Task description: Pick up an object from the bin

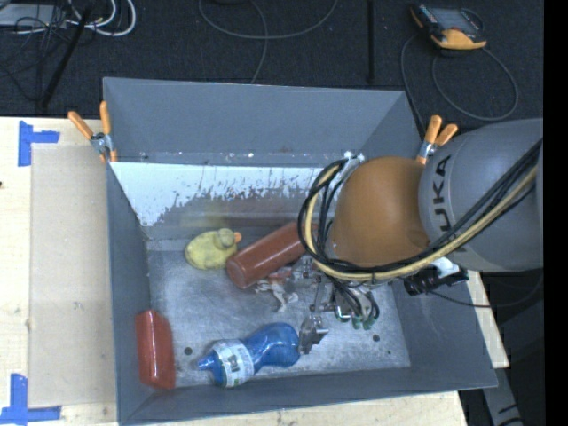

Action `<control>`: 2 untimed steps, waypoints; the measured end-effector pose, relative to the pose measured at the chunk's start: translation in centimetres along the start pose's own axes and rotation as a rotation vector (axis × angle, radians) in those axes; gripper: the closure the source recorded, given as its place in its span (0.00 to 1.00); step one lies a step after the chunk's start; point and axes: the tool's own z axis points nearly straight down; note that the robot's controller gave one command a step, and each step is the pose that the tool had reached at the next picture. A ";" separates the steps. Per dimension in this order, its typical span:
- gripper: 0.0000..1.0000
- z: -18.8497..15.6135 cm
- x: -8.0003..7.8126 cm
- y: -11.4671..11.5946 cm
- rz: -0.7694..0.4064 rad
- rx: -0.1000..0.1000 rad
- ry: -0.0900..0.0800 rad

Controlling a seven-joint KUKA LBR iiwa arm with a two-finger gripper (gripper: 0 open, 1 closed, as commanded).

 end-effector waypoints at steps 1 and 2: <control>0.00 -0.4 -0.2 0.0 0.002 0.000 -0.007; 0.00 2.3 -1.9 0.7 -0.178 0.002 -0.016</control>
Offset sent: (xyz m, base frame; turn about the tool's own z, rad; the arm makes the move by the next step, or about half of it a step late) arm 0.0378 0.0168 -0.0741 -0.4430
